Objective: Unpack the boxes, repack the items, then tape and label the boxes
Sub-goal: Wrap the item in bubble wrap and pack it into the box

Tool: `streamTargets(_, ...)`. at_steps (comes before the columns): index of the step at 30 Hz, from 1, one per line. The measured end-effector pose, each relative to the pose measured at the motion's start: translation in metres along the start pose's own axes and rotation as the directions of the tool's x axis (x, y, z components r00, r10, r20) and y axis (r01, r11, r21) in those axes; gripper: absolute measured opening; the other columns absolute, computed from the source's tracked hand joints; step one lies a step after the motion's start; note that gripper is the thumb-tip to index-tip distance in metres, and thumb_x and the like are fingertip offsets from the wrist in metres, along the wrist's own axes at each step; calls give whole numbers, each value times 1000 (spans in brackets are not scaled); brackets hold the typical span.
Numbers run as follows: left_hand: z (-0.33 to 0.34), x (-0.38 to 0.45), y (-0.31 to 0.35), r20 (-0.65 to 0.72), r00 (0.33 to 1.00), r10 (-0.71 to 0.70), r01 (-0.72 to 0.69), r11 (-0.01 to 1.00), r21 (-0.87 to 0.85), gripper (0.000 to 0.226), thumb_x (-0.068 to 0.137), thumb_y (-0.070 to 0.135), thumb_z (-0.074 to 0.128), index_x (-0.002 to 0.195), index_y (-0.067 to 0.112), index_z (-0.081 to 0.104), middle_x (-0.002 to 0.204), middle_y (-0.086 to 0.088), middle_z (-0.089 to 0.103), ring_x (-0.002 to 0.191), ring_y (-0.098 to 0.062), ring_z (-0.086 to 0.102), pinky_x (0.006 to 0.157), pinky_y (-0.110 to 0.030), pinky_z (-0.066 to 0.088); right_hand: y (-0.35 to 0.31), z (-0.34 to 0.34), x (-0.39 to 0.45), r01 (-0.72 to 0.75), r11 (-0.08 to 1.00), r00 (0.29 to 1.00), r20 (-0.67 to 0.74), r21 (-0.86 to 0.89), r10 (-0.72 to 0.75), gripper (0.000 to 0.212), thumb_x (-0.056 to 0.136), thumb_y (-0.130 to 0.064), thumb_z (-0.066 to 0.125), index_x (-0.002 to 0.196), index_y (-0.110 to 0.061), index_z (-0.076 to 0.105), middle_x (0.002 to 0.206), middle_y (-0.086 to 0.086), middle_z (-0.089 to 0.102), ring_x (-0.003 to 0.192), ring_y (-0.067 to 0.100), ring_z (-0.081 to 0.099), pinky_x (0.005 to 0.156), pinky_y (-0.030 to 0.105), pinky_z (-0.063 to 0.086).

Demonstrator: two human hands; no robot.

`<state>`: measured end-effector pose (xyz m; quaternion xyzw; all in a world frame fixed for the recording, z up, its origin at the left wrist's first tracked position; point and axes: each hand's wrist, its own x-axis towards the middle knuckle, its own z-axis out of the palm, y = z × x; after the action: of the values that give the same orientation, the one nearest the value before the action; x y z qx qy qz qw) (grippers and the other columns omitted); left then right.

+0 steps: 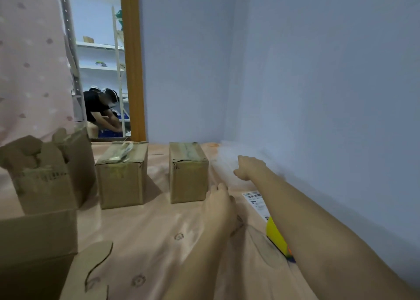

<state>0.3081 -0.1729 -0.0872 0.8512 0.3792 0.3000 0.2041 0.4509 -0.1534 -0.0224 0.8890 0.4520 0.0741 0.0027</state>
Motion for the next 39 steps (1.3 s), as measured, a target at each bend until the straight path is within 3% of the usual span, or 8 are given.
streamTargets(4, -1, 7, 3, -12, 999, 52, -52, 999, 7, 32, 93, 11, 39, 123, 9, 50, 122, -8, 52, 111, -25, 50, 89, -36, 42, 3, 4, 2, -21, 1000, 1000, 10, -5, 21, 25, 97, -22, 46, 121, -15, 51, 119, 2, 58, 109, 21, 55, 76, 27, 34)
streamTargets(7, -3, 10, 3, -24, 999, 46, -46, 999, 12, 31, 94, 12, 39, 122, 8, 51, 121, -8, 52, 111, -25, 50, 88, -35, 42, -1, 3, -2, -53, 998, 997, -50, 20, 53, 5, 89, -12, 54, 91, -17, 55, 87, -1, 55, 76, 16, 54, 57, 21, 31)
streamTargets(10, -4, 11, 1, -42, 999, 15, -16, 1000, -21, 32, 93, 12, 40, 122, 8, 52, 121, -9, 54, 110, -25, 51, 88, -35, 42, -3, -3, -6, -105, 992, 989, -96, 73, 111, 29, 82, -4, 58, 66, -18, 39, 66, -4, 42, 62, 15, 44, 48, 21, 25)
streamTargets(17, -13, 10, 8, -45, 999, 16, -20, 996, -91, 31, 95, 14, 41, 124, 7, 49, 125, -10, 54, 110, -27, 53, 86, -35, 44, 2, -13, -22, -95, 964, 991, -65, 250, 115, 12, 82, -23, 70, 92, -18, 64, 88, 0, 64, 82, 19, 62, 58, 21, 36)
streamTargets(20, -16, 17, 13, -39, 999, -22, 15, 984, -178, 34, 96, 15, 41, 128, 8, 49, 128, -9, 55, 113, -27, 54, 88, -34, 43, 11, -13, -25, -99, 934, 979, -133, 343, 153, 9, 87, -11, 56, 83, -17, 63, 84, 4, 60, 76, 24, 56, 52, 21, 32)
streamTargets(24, -16, 23, 25, 18, 998, -59, 62, 940, -336, 42, 97, 13, 37, 139, 10, 44, 127, -13, 58, 116, -29, 54, 90, -32, 41, 21, -19, -32, -96, 894, 946, -239, 438, 219, 16, 91, -7, 50, 82, -12, 62, 81, 5, 57, 76, 28, 55, 61, 27, 37)
streamTargets(28, -16, 28, 39, 63, 996, -58, 82, 866, -494, 45, 98, 13, 35, 143, 14, 39, 128, -15, 56, 112, -33, 56, 94, -43, 47, 29, -22, -35, -89, 851, 911, -304, 517, 280, 17, 90, -4, 48, 76, -10, 55, 78, 7, 57, 70, 26, 51, 59, 27, 36)
streamTargets(39, -27, 26, 68, 152, 987, -58, 155, 620, -770, 51, 99, 32, 45, 147, 18, 32, 139, -8, 46, 124, -25, 49, 107, -44, 39, 49, -57, -65, 58, 735, 674, -570, 675, 470, 17, 95, -9, 48, 97, -2, 63, 91, 12, 68, 85, 30, 62, 68, 32, 43)
